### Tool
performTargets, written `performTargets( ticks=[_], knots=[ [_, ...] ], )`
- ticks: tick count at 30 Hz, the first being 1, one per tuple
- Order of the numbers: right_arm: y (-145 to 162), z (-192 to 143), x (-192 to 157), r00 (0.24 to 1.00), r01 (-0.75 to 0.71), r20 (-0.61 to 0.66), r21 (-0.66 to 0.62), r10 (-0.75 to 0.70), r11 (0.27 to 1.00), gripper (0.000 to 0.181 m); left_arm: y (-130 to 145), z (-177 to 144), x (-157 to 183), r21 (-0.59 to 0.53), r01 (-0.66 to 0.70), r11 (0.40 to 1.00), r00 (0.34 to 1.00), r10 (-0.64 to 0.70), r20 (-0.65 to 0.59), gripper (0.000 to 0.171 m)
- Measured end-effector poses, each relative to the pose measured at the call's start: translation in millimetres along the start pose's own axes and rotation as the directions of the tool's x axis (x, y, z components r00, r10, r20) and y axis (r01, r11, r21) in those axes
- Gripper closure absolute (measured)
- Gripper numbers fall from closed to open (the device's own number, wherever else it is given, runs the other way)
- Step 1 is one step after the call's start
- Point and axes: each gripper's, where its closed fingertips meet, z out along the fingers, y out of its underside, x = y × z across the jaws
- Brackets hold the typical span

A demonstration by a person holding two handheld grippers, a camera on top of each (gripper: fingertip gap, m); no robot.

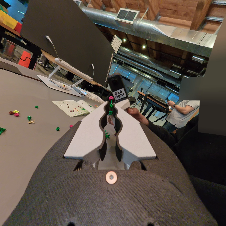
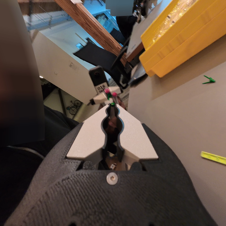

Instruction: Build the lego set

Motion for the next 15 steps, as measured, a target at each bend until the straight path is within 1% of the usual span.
performTargets(
  ticks=[2, 4, 6, 8, 10, 12, 14, 15],
  knots=[
    [8, -1, 12, 0.995, 0.038, -0.085, -0.046, -0.042, 0.998, 0.178, -4, -4, -4, 0.027, 0.016, 1.000, 1.000, -0.016, 0.010, 0.170],
    [22, -6, 34, 0.962, 0.099, -0.239, -0.150, -0.133, 0.984, 0.178, -7, -7, -7, 0.041, 0.025, 0.999, 0.999, -0.026, 0.019, 0.170],
    [38, -14, 59, 0.878, 0.159, -0.391, -0.307, -0.276, 0.938, 0.178, -8, -8, -8, 0.045, 0.028, 0.999, 0.999, -0.029, 0.023, 0.170],
    [54, -23, 79, 0.773, 0.178, -0.479, -0.466, -0.416, 0.867, 0.177, -8, -8, -8, 0.042, 0.029, 0.999, 0.999, -0.030, 0.023, 0.170],
    [66, -29, 93, 0.688, 0.176, -0.511, -0.571, -0.515, 0.802, 0.177, -6, -7, -8, 0.034, 0.029, 0.999, 0.999, -0.030, 0.023, 0.170],
    [72, -35, 102, 0.628, 0.167, -0.521, -0.635, -0.578, 0.755, 0.177, -6, -7, -8, 0.035, 0.030, 0.999, 0.999, -0.031, 0.022, 0.170],
    [77, -39, 106, 0.601, 0.162, -0.518, -0.666, -0.608, 0.728, 0.177, -7, -7, -8, 0.036, 0.029, 0.999, 0.999, -0.030, 0.024, 0.170],
    [77, -40, 106, 0.598, 0.167, -0.519, -0.666, -0.611, 0.727, 0.177, -6, -7, -8, 0.035, 0.030, 0.999, 0.999, -0.031, 0.024, 0.170]
  ],
)
